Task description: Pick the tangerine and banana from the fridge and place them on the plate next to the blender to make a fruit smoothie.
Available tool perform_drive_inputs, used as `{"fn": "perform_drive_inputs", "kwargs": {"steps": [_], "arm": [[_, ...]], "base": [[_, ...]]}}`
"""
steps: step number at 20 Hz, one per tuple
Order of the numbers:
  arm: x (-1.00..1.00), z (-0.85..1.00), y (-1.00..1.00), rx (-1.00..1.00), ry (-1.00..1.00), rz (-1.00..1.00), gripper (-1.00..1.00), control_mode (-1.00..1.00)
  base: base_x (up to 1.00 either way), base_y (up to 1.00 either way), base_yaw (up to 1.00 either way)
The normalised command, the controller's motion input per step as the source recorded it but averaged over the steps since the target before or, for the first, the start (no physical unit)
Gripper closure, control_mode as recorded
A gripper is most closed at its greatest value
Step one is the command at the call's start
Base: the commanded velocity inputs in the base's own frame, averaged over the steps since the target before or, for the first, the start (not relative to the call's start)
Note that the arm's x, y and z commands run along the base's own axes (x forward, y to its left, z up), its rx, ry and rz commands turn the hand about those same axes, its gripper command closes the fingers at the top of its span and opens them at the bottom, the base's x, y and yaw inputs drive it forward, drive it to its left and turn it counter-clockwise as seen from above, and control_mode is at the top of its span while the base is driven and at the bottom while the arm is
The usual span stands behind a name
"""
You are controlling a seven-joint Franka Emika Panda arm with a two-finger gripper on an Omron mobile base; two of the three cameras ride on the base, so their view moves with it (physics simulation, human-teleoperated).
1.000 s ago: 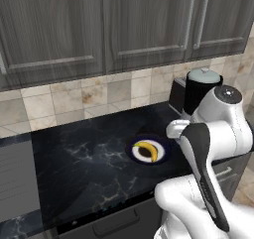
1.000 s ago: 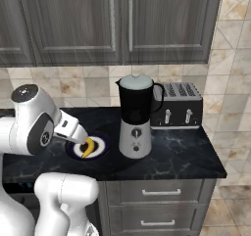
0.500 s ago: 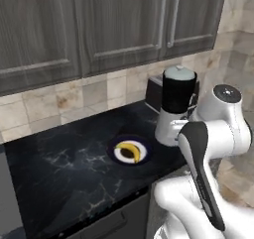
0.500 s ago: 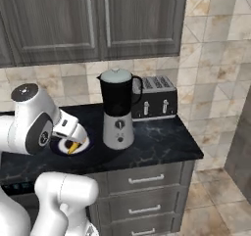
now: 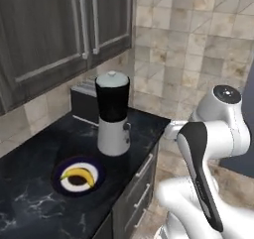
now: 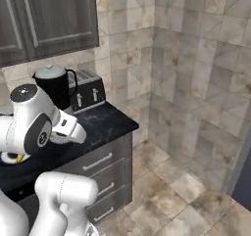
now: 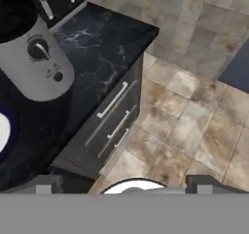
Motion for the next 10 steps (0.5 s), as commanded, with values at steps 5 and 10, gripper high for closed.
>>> {"fn": "perform_drive_inputs", "kwargs": {"steps": [5,10], "arm": [[0.00,0.00,0.00,0.00,0.00,0.00,-1.00,1.00],[0.00,0.00,0.00,0.00,0.00,0.00,-1.00,1.00]], "base": [[-0.10,-0.03,-0.87],[-0.11,-0.09,-0.87]]}}
